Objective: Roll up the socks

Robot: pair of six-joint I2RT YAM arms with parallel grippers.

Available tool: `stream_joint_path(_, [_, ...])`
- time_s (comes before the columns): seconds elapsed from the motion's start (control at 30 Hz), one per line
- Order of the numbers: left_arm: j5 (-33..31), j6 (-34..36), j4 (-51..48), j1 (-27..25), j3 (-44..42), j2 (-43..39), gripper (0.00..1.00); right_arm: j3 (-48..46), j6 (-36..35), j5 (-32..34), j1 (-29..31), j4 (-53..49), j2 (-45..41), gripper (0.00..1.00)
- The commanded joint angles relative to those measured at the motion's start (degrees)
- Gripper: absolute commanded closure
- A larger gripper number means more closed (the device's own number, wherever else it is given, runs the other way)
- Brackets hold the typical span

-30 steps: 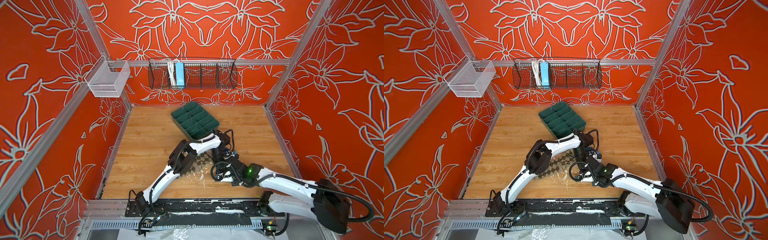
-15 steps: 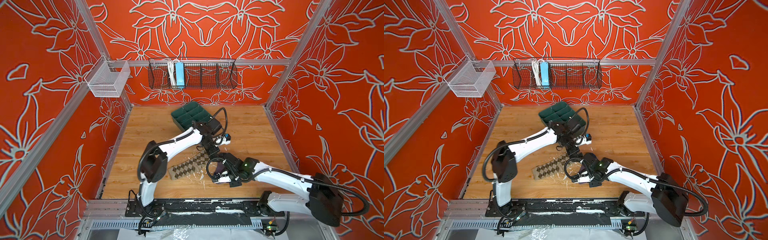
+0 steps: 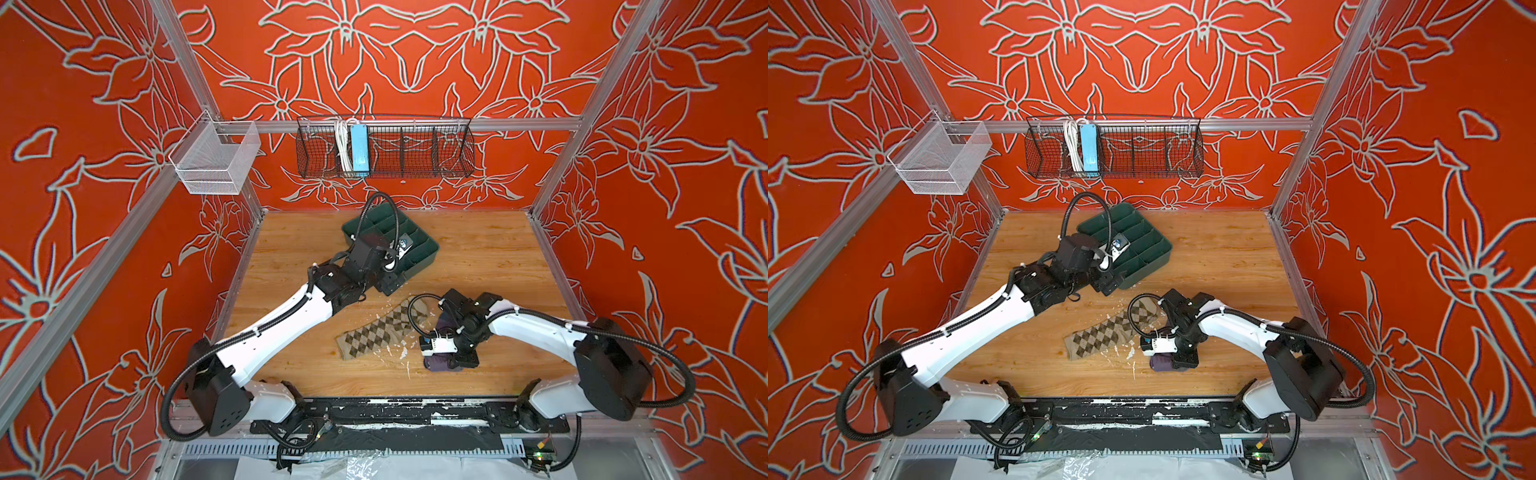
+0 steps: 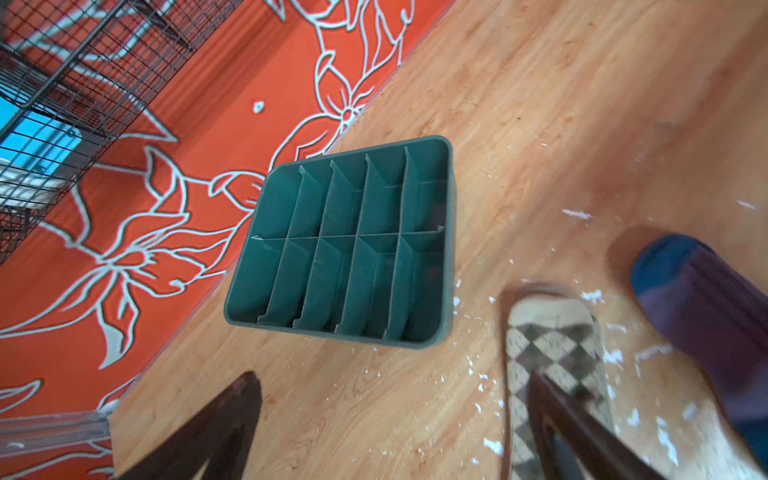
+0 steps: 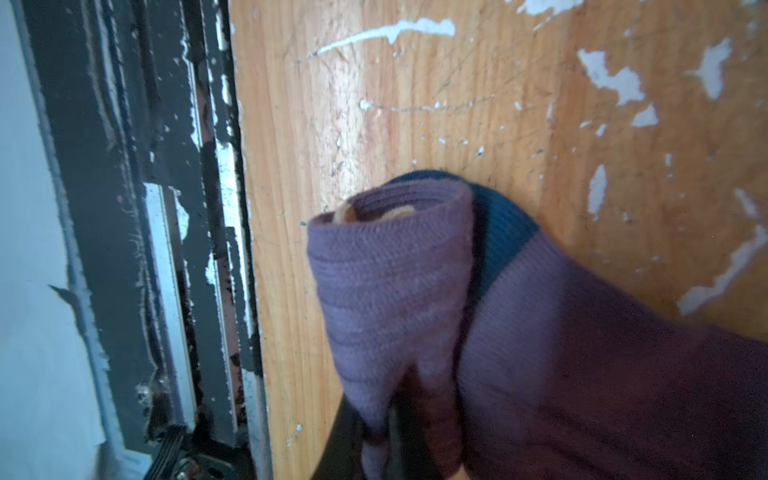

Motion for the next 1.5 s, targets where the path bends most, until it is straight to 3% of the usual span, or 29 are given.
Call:
stream_joint_path(0.0, [7.70,4.24,0.64,-1.11,-2.63,-8.25,0.02,1.75,0.18,-6.65,-3.78,-5.33,2.73,1.00])
stream_joint_path(0.07, [7.23,8.89,2.04,-5.22,-6.17,-12.47,0.05,2.04,0.05,-7.43,-6.07,-5.42,3.88,1.00])
stream_joint_path(0.23, [-7.06,25.84,9.65,-23.75,-18.95,-17.60,0.05,3.64,-0.41,-7.95,-10.33,-5.48,5.80,1.00])
stream_joint_path(0.33, [-10.87,26.18,12.39,-31.18,-23.57,-15.41,0.06,4.45,-0.83,-7.32,-11.76,-6.10,7.20,1.00])
stream_joint_path(0.5, [-11.87,24.80,25.29,-37.94,-30.47,-6.14,0.12,4.93,-0.53,-8.01,-12.62,-5.92,8.96,1.00])
stream_joint_path(0.63, [-13.29,22.07,32.36,-38.34,-28.59,4.80,0.16,4.94,-0.41,-8.30,-12.77,-5.97,8.93,1.00])
stream_joint_path(0.77, [-13.03,18.57,32.24,-38.15,-23.97,14.22,0.17,4.44,-0.11,-8.22,-12.79,-5.49,8.07,1.00])
stream_joint_path(0.93, [-14.67,15.01,34.18,-36.59,-20.34,22.92,0.28,4.21,0.27,-8.63,-12.79,-5.22,7.21,1.00])
stream_joint_path(1.13, [-17.48,13.99,36.34,-35.33,-18.90,28.36,0.52,3.80,0.28,-9.08,-12.72,-5.04,5.77,1.00])
stream_joint_path(1.23, [-16.74,12.92,34.63,-35.07,-18.46,29.93,0.71,3.90,0.37,-8.89,-12.78,-5.29,5.45,1.00])
stream_joint_path(1.33, [-15.65,11.11,31.49,-34.91,-17.62,30.39,0.97,3.80,0.59,-8.58,-12.79,-5.04,4.91,1.00])
stream_joint_path(1.43, [-14.14,9.00,24.75,-34.98,-15.21,29.24,1.00,3.14,1.87,-6.60,-12.84,-3.72,3.68,1.00])
stream_joint_path(1.47, [-13.11,8.54,22.01,-34.98,-14.43,28.48,1.00,2.72,3.10,-4.64,-12.80,-2.52,3.05,0.92])
